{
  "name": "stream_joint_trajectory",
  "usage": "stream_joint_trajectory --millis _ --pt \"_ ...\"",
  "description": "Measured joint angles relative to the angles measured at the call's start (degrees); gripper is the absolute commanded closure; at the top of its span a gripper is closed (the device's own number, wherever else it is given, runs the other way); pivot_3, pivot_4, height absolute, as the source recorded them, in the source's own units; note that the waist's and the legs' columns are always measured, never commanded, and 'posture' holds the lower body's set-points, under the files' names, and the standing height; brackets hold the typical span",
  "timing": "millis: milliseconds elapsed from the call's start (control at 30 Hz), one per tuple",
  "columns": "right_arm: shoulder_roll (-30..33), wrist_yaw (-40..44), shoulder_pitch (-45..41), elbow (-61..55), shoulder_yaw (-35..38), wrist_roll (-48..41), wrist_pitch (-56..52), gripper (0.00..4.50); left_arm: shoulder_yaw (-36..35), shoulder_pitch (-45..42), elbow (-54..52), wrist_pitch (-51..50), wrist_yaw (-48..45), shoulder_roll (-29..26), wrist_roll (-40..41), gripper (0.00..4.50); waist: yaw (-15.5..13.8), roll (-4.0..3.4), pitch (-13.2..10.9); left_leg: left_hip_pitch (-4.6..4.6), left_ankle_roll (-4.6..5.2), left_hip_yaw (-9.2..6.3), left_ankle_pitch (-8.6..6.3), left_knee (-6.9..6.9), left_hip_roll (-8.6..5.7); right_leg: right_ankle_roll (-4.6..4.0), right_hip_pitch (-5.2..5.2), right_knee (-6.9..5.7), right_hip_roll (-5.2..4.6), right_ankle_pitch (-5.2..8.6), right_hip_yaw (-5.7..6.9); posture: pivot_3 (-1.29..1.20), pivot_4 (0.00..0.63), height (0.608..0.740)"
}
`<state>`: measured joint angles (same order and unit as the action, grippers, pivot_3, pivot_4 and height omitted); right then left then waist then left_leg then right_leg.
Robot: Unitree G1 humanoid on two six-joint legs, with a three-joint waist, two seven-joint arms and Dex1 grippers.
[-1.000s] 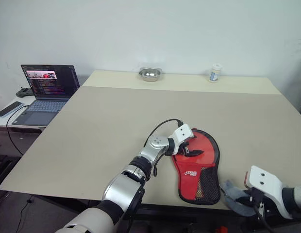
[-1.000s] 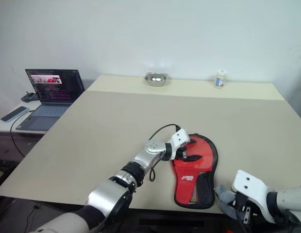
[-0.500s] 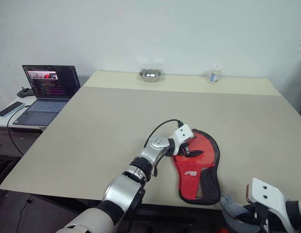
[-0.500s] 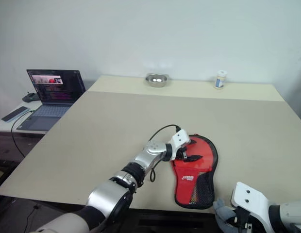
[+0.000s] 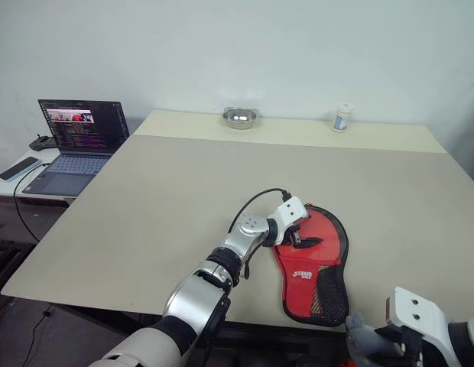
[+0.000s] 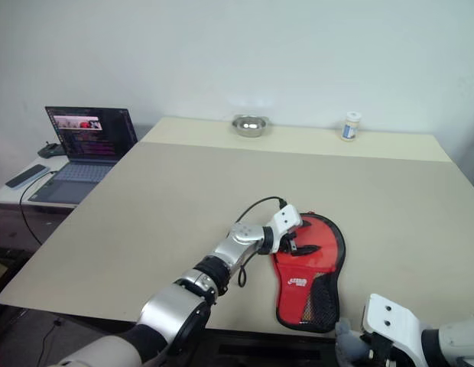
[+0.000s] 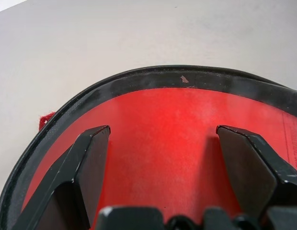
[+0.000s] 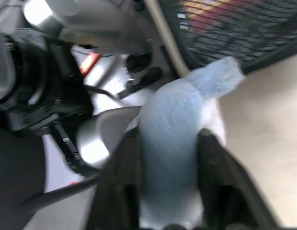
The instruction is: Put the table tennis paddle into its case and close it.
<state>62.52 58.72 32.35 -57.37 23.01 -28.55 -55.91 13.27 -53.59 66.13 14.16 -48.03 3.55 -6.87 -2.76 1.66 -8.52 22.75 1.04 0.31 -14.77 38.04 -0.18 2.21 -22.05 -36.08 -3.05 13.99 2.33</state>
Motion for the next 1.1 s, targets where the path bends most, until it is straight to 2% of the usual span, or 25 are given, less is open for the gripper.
stream_joint_trajectory --millis 100,267,367,433,500,567,700,833,967,1100 --pt "-0.24 0.71 -0.45 0.73 1.53 -1.39 -0.05 0.79 0.0 -0.06 0.05 -0.03 0.23 0.0 -0.12 0.63 0.03 0.01 0.0 -0.01 0.0 0.0 0.0 0.01 0.0 0.02 0.01 0.0 -0.02 -0.01 0.03 0.0 0.15 0.74" --pt "-0.83 2.3 -3.97 3.3 6.95 -4.91 -0.82 0.79 -0.06 -0.26 0.27 -0.07 0.14 0.03 -0.14 0.63 0.06 0.02 -0.01 -0.01 0.0 -0.02 0.0 0.01 0.0 0.02 0.02 0.01 -0.03 -0.01 0.07 0.0 0.15 0.74" --pt "-2.03 0.6 -11.71 9.48 7.25 -5.44 0.61 0.79 -0.36 -0.76 0.45 -1.06 -0.14 0.15 0.04 0.63 0.18 0.0 -0.05 0.0 0.0 0.01 0.0 0.03 -0.02 0.0 0.01 0.03 -0.1 0.0 0.07 0.0 0.15 0.74" --pt "-4.73 -2.14 -18.71 14.88 5.26 -4.65 3.46 0.79 -1.11 -0.91 -0.38 -1.26 -1.98 -0.25 0.82 0.63 0.31 0.06 -0.13 0.06 0.0 0.01 0.0 0.01 -0.02 0.0 -0.06 0.03 -0.11 -0.01 0.1 0.0 0.15 0.74" --pt "-7.56 -4.28 -24.39 20.98 1.75 -2.87 8.22 0.79 -1.39 -0.94 -2.48 -1.34 -5.57 -1.56 1.69 0.63 0.87 -0.21 -0.39 0.17 0.0 0.01 0.01 -0.04 -0.04 0.04 -0.18 0.02 -0.09 -0.05 0.1 0.0 0.15 0.74" --pt "-10.39 -5.4 -27.47 25.83 -0.45 -1.49 11.91 0.79 -1.69 -0.52 -5.4 -2.11 -8.47 -3.07 2.71 0.63 1.17 -0.21 -0.8 0.34 0.01 0.01 0.01 -0.12 -0.05 0.02 -0.35 0.02 -0.05 -0.04 0.09 0.0 0.15 0.74" --pt "-18.46 -7.05 -35.95 38.79 -5.86 1.5 22.44 0.79 -4.05 4.95 -29.27 -11.19 -18.15 -11.98 10.89 0.63 2.27 -0.31 -1.13 1.09 -0.25 0.26 0.15 -0.08 -0.15 -0.4 -1.45 -0.62 -0.09 -0.12 -0.21 0.0 0.15 0.74" --pt "-23.09 -7.43 -43.68 49.86 -8.27 2.55 28.27 0.79 -8.03 9.81 -46.77 -23.14 -20.11 -19.7 18.17 0.63 2.57 -0.54 -1.29 1.06 -0.25 0.19 0.15 -0.07 -0.15 -0.55 -1.5 -0.81 -0.12 0.04 -0.16 0.0 0.15 0.74" --pt "-24.51 -5.78 -49.75 59.38 -10.6 3.57 33.75 0.79 -12.01 12.2 -53.03 -28.78 -17.66 -25.94 20.77 0.63 2.29 -0.65 -1.44 0.97 -0.07 0.06 0.08 0.04 -0.16 -0.59 -1.39 -0.95 0.0 0.02 -0.04 0.0 0.15 0.74" --pt "-23.91 -3.21 -55.35 69.63 -11.27 5.22 37.77 0.79 -13.66 15.13 -56.07 -30.35 -13.38 -27.62 20.77 0.63 1.99 -0.62 -1.5 0.86 0.02 0.17 0.16 0.16 -0.24 -0.51 -1.23 -0.93 0.0 -0.07 -0.13 0.0 0.15 0.74"
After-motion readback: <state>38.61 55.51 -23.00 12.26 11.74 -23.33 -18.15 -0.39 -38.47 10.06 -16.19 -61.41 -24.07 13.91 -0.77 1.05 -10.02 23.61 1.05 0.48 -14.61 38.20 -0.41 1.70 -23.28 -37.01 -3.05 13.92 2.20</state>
